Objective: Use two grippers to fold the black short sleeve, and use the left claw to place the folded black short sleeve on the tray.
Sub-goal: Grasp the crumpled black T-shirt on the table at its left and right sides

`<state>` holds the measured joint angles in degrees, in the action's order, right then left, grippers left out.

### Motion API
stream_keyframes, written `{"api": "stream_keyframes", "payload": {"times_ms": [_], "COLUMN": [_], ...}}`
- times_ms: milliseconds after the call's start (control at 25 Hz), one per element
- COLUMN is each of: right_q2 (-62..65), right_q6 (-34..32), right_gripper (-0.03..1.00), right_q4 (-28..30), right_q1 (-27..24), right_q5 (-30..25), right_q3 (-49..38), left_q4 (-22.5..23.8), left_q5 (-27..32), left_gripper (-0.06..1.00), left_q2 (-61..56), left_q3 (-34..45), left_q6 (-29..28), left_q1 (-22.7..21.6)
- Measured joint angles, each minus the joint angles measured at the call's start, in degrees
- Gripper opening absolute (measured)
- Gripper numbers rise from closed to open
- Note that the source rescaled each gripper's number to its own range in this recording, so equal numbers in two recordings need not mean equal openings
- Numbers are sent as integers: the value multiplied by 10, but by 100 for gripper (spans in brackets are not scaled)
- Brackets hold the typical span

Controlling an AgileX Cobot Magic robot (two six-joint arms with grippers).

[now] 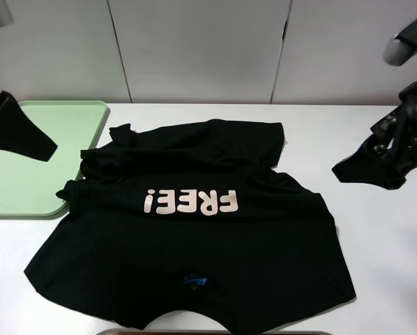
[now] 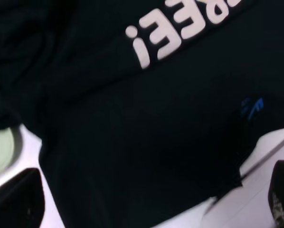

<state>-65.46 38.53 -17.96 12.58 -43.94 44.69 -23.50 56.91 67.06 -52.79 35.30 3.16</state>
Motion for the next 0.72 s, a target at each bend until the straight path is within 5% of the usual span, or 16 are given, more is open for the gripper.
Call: {"api": "stream_keyframes", "payload": {"times_ms": [400, 720], "right_q2": [-207, -286], "right_q6": [86, 94], "right_gripper": [100, 100], "right_q4": [-3, 26], "right_q1": [0, 0], "right_q5": [101, 134], "right_q3": [2, 2], "left_q4": [-33, -8], "left_q5": [-125, -152], "left_gripper": [93, 93], "left_q2": [119, 185], "left_q3": [-4, -5], "left_q6": [113, 124], "left_q1": [72, 93]}}
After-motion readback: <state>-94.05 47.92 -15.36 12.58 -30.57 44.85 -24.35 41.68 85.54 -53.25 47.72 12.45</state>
